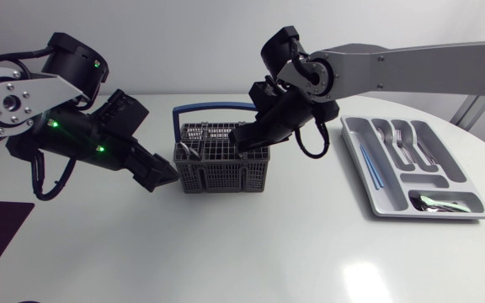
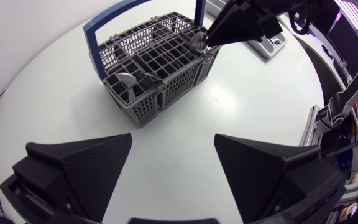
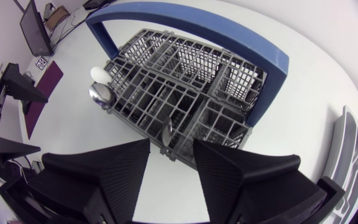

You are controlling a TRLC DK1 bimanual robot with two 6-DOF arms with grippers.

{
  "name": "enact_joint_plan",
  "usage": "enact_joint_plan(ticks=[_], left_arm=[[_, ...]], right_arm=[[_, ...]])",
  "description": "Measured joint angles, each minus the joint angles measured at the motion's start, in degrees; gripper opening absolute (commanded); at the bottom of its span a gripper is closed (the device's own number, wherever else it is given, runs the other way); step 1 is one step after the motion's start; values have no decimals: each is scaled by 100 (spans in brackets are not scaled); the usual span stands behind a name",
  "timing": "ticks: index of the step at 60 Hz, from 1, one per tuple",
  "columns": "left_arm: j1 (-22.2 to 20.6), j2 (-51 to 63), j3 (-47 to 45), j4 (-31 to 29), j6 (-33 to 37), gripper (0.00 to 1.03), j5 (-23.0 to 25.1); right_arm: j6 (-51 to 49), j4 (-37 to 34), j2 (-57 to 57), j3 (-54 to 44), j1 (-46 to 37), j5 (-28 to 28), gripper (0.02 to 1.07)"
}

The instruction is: Unload the cutlery basket into the drawer organizer.

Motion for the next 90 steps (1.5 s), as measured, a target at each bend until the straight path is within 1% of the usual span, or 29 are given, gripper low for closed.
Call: enact_joint_plan(ticks=[5,8,15,25,28,32,41,73,82,90], left_arm=[[20,0,-26,33,2,93,33],[33,0,-42,46,2,93,37],[48,2,-61,57,2,93,37],[48,2,-63,87,4,93,37],[48,2,-63,87,4,93,37],[48,2,-70,90,4,93,37],[46,2,-96,94,4,93,39],[46,2,-153,195,4,93,42],[46,2,-153,195,4,93,42],[39,2,-153,195,4,93,39]], right_arm=[[2,103,83,48,24,-4,39],[2,131,127,76,39,-4,38],[2,153,195,94,57,-4,29],[4,240,273,105,57,-2,24],[4,256,293,105,61,-2,21],[4,284,313,105,61,-4,20],[7,319,352,105,76,-42,8],[153,313,267,142,138,-149,8],[151,199,31,142,136,-153,8],[149,-57,-227,162,120,-315,8]])
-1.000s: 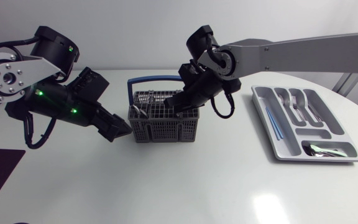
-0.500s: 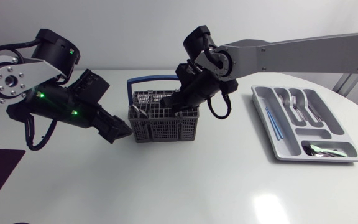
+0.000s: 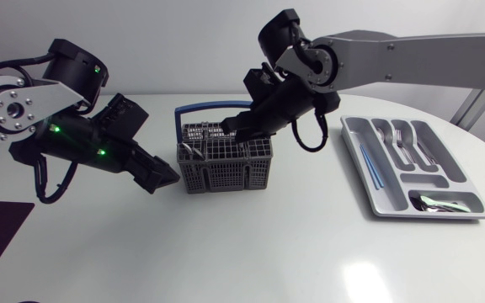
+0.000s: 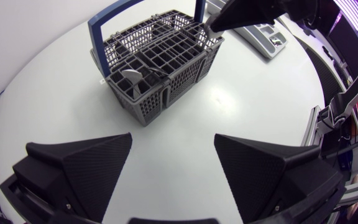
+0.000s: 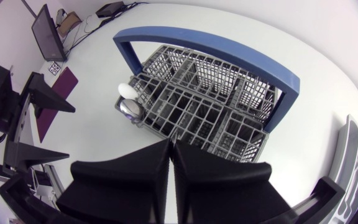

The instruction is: Unload the cutlery basket into the drawer organizer.

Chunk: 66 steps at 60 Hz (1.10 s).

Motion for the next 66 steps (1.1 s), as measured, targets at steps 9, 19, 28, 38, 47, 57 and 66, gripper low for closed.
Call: enact_joint_plan(ticks=[9,19,28,38,47,57,66], left_arm=[[-57,7,0,0,-2,93,2],[-77,4,0,-2,0,93,2],[-94,4,0,-7,-2,93,2],[-114,-2,0,-31,-2,93,2],[-122,-50,0,-107,-2,93,0],[-190,-133,-7,-116,-4,93,2],[-232,-138,-7,-129,-4,93,2]], right_arm=[[2,-356,-267,31,-90,-352,8],[4,-623,-612,107,-199,-531,8],[9,-822,-1005,160,-256,-651,8],[72,-981,-1497,164,-400,-778,8],[70,-1014,-2092,-101,-695,-772,8],[42,-1163,-2649,-807,-1283,-396,8],[-219,-1360,-3001,-1473,-1930,286,8]])
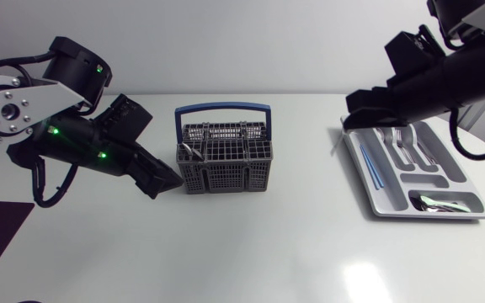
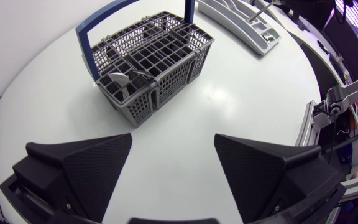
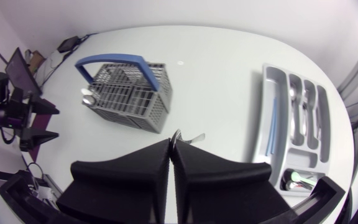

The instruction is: Unload the cutlery basket into the drawer organizer.

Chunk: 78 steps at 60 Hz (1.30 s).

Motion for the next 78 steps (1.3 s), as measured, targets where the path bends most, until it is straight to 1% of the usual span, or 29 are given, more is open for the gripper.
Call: enact_joint_plan(ticks=[7,13,22,36,48,57,61,67,74,77,78], left_arm=[[-33,-4,0,0,0,93,0],[-46,-15,0,0,-2,93,0],[-87,-24,0,0,-2,93,15],[-98,-24,0,-2,-4,93,15],[-107,-24,0,-4,-4,93,15],[-107,-72,0,-39,-4,93,15],[-109,-92,0,-48,-4,93,15],[-107,-98,0,-48,-4,93,15],[-107,-103,0,-50,-4,93,15],[-107,-103,0,-68,-4,93,15],[-107,-103,0,-72,-4,93,15]], right_arm=[[-245,-2,-275,-409,-407,498,8],[-505,77,-468,-769,-942,920,8],[-1005,678,-535,-1427,-1757,1447,8],[-1631,1672,-201,-2096,-2739,1902,8],[-1827,2382,376,-2251,-3180,2234,8],[-1845,2802,780,-2328,-3353,2452,8],[-1845,2953,997,-2339,-3383,2511,12],[-1845,3141,1316,-2339,-3388,2570,23],[-1845,3193,1591,-2339,-3386,2586,45],[-1845,3193,1657,-2339,-3383,2588,56],[-1845,3191,1661,-2339,-3381,2586,59]])
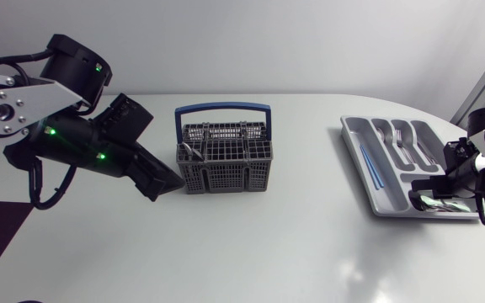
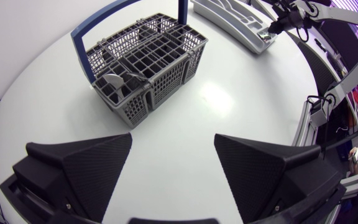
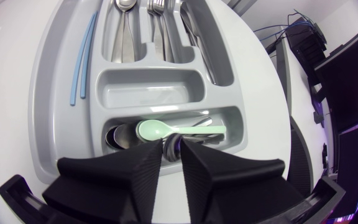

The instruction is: Unload the cutlery basket into the drawer organizer.

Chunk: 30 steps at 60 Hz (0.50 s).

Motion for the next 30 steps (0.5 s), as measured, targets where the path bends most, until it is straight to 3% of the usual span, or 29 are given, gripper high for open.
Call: enact_joint_plan(ticks=[5,11,19,30], left_arm=[[0,-26,0,-44,0,93,-2],[0,-74,0,-81,0,93,-2],[0,-96,0,-83,0,93,-2],[55,-162,2,-109,-243,93,0]], right_arm=[[2,-50,2,2,24,0,74],[7,-291,0,17,96,-48,84],[33,-664,-109,48,258,-407,92],[74,-1029,-859,79,702,-988,94]])
